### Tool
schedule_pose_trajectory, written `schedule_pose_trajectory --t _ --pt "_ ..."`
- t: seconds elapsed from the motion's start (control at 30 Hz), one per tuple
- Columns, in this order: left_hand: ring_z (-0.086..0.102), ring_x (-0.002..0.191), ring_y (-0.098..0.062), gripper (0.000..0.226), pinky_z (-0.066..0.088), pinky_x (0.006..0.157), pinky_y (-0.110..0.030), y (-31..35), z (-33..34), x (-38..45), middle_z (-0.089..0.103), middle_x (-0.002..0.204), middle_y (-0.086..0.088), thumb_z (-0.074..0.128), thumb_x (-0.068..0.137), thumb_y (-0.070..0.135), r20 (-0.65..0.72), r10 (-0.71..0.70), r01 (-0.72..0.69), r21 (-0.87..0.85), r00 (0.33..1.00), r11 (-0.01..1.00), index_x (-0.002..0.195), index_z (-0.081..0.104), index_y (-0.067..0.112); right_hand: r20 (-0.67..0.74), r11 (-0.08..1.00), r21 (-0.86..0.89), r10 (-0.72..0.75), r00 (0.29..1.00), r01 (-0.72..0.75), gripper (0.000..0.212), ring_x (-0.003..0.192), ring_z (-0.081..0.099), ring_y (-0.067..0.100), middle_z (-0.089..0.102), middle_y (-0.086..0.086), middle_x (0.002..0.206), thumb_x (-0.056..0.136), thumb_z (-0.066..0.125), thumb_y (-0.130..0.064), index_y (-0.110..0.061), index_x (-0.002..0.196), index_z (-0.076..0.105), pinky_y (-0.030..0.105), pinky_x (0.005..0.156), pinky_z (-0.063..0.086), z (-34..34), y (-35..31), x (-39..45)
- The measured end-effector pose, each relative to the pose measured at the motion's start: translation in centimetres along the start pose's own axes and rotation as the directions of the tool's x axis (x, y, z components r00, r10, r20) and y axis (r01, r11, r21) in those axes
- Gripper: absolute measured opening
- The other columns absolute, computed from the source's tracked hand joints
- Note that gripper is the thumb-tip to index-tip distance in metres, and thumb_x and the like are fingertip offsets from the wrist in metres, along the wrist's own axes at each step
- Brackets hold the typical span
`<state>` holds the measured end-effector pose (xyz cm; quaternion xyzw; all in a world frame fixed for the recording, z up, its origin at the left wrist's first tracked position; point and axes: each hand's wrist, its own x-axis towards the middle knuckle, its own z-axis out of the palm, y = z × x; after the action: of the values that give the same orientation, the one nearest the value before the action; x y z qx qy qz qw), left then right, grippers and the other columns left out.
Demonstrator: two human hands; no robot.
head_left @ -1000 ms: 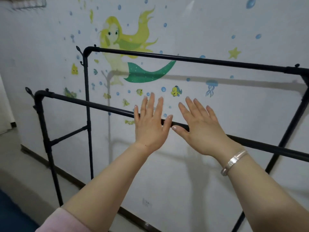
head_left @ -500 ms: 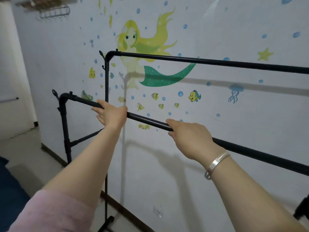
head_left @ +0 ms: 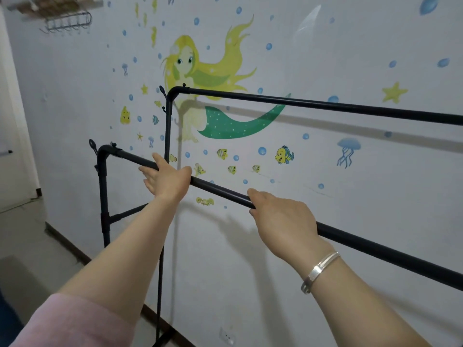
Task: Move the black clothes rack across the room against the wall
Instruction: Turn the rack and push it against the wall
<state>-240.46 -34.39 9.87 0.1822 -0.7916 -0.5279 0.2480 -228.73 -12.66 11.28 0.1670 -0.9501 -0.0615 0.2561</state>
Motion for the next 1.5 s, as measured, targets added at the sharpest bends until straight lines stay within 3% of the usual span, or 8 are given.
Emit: schedule_pose_trajectory --t 0.1,0.33,0.6,0.73,0.8,0.93,1.07,1.5 --pt "-0.02 0.147 -0.033 0.083 -0.012 0.116 -0.046 -0.1 0.1 -0.5 -0.023 0.159 -0.026 0.046 0.086 0.035 -0.046 0.126 -0.116 0.177 0.991 0.977 0.155 0.004 0.017 -0.016 0.999 -0.043 0.0 1.0 -0.001 0.035 0.08 0.056 0.023 0.059 -0.004 0.114 0.103 0.029 -0.034 -0.023 0.136 0.031 0.034 0.053 0.025 0.2 0.1 -0.3" --pt "-0.009 0.15 -0.028 0.064 -0.01 0.117 -0.047 0.6 0.7 -5.6 0.001 0.165 -0.014 0.026 0.097 0.052 0.195 0.508 -0.544 0.331 0.839 0.771 0.153 0.025 0.021 -0.008 0.984 -0.114 0.139 0.99 -0.139 0.042 0.108 0.051 0.021 0.058 -0.003 0.114 0.099 0.033 -0.045 -0.023 0.135 0.039 0.034 0.089 0.031 -1.2 1.1 -2.9" --pt "0.015 0.149 -0.023 0.079 -0.001 0.118 -0.043 2.8 2.0 -14.6 0.029 0.161 -0.006 0.022 0.092 0.068 0.546 0.757 -0.932 0.161 0.359 0.325 0.151 0.028 0.017 0.009 0.884 -0.13 0.453 0.891 -0.448 0.057 0.139 0.027 0.023 0.043 0.001 0.146 0.096 0.022 -0.055 -0.025 0.143 0.035 0.045 0.114 0.011 -3.6 5.5 -11.0" --pt "0.034 0.141 -0.024 0.075 0.011 0.117 -0.041 4.8 3.7 -17.1 0.047 0.15 -0.007 0.031 0.092 0.067 0.61 0.765 -0.978 0.107 0.205 0.176 0.143 0.039 0.012 -0.015 0.791 -0.106 0.605 0.796 -0.603 0.066 0.144 0.015 0.024 0.034 0.004 0.154 0.091 0.025 -0.065 -0.027 0.142 0.041 0.045 0.113 0.002 -4.7 8.6 -15.2" --pt "0.056 0.117 -0.025 0.059 0.025 0.108 -0.037 5.5 4.5 -17.7 0.068 0.119 -0.005 0.038 0.092 0.065 0.566 0.802 -0.981 0.092 0.191 0.169 0.113 0.06 0.014 -0.037 0.759 -0.027 0.65 0.759 -0.651 0.058 0.143 0.019 0.026 0.047 0.004 0.142 0.088 0.035 -0.067 -0.028 0.126 0.056 0.045 0.112 0.001 -5.2 9.9 -16.4" --pt "0.058 0.071 -0.029 0.048 0.033 0.079 -0.036 5.6 5.5 -18.2 0.067 0.072 -0.002 0.047 0.091 0.062 0.453 0.868 -0.979 0.076 0.205 0.192 0.074 0.052 0.017 -0.117 0.804 0.078 0.595 0.795 -0.59 0.031 0.132 0.037 0.028 0.06 -0.002 0.099 0.085 0.052 -0.06 -0.029 0.083 0.059 0.047 0.11 0.015 -5.4 11.5 -16.9" --pt "0.057 0.067 -0.029 0.048 0.03 0.075 -0.037 5.3 6.3 -17.2 0.063 0.069 -0.002 0.05 0.089 0.062 0.403 0.884 -0.972 0.072 0.235 0.225 0.075 0.056 0.016 -0.176 0.841 0.099 0.54 0.823 -0.531 0.031 0.141 0.025 0.024 0.054 0.006 0.137 0.086 0.062 -0.049 -0.02 0.095 0.07 0.041 0.112 0.006 -4.3 12.5 -15.9" --pt "0.056 0.07 -0.024 0.054 0.032 0.08 -0.036 4.8 7.4 -16.1 0.062 0.071 0.003 0.04 0.088 0.067 0.387 0.875 -0.955 0.162 0.292 0.247 0.083 0.061 0.018 -0.227 0.893 0.072 0.448 0.865 -0.443 0.027 0.142 0.024 0.022 0.054 0.003 0.138 0.093 0.055 -0.042 -0.019 0.103 0.066 0.041 0.114 0.002 -3.2 12.8 -15.2"
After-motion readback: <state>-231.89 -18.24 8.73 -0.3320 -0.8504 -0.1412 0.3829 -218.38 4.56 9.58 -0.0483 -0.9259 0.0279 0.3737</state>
